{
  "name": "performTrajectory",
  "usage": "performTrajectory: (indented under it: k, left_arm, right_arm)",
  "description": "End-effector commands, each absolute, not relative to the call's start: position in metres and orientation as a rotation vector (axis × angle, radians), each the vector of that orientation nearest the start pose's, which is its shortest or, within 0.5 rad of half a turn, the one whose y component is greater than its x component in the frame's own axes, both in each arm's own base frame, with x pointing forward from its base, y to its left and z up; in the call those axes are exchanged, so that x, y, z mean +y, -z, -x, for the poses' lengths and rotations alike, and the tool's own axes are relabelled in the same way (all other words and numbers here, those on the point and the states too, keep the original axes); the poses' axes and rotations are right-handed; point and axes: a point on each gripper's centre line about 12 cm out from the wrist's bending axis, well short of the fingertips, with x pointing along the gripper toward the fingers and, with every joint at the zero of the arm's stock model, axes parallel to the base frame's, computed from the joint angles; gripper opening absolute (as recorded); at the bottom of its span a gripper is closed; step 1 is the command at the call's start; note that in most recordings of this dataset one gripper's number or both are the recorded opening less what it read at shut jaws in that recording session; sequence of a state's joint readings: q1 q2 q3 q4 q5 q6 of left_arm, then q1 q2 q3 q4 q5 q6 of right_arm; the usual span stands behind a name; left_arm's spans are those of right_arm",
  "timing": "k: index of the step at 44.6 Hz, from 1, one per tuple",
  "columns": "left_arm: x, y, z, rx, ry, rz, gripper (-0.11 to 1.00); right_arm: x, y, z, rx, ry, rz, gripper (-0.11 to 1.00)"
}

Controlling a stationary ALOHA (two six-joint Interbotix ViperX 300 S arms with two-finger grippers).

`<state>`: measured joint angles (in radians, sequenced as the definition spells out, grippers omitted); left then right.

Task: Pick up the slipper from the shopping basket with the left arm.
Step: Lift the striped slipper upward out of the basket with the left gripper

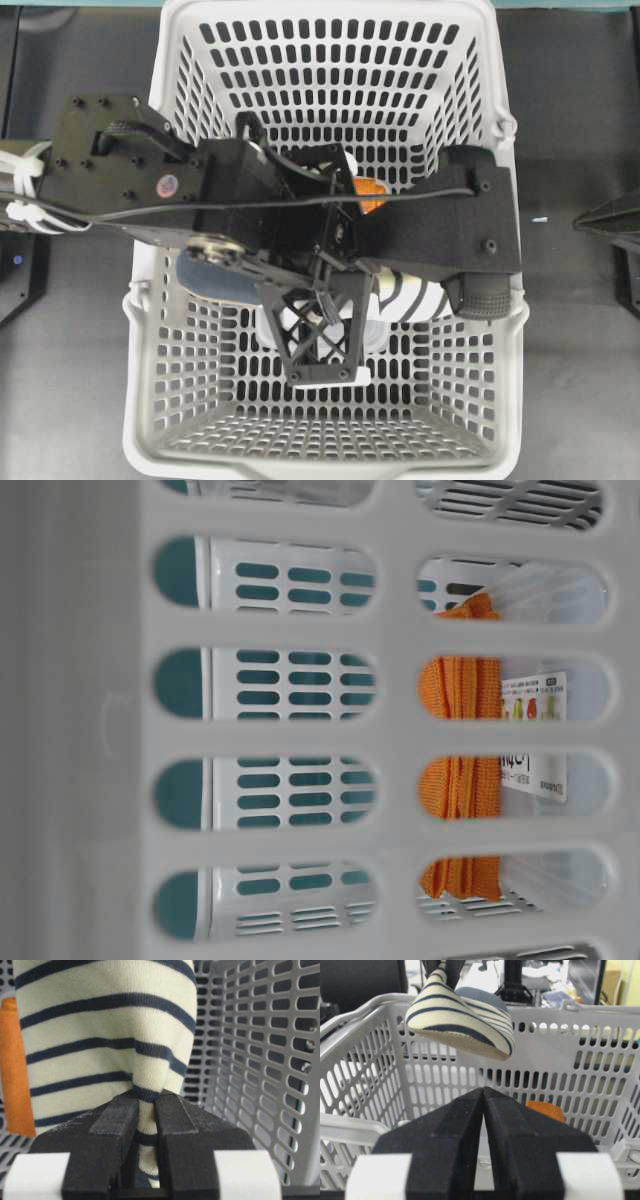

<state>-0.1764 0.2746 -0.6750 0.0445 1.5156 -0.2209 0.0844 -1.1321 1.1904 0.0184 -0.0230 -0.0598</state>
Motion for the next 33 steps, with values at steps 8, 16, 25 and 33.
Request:
performTrajectory:
  k: [8, 16, 25, 33]
  left_arm:
    - [-0.0730, -0.4336, -0.4504, 1.063, -0.004, 0.080, 0.06]
    - [-0.0717, -0.4329, -0.4511, 1.064, -0.007, 0.081, 0.06]
    - [-0.0732, -0.4315, -0.4518, 1.067, -0.004, 0.079, 0.06]
    - [-0.0732, -0.4315, -0.4518, 1.067, -0.005, 0.080, 0.06]
  right_arm:
    - [0.0150, -0.2893, -0.1716, 0.029, -0.087, 0.037, 0.00]
    - [0.0150, -0.2867, -0.1715, 0.040, -0.088, 0.037, 0.00]
    - [0.0149, -0.2875, -0.1708, 0.035, -0.088, 0.037, 0.00]
    - [0.0149, -0.2880, -0.1703, 0.032, -0.088, 0.037, 0.00]
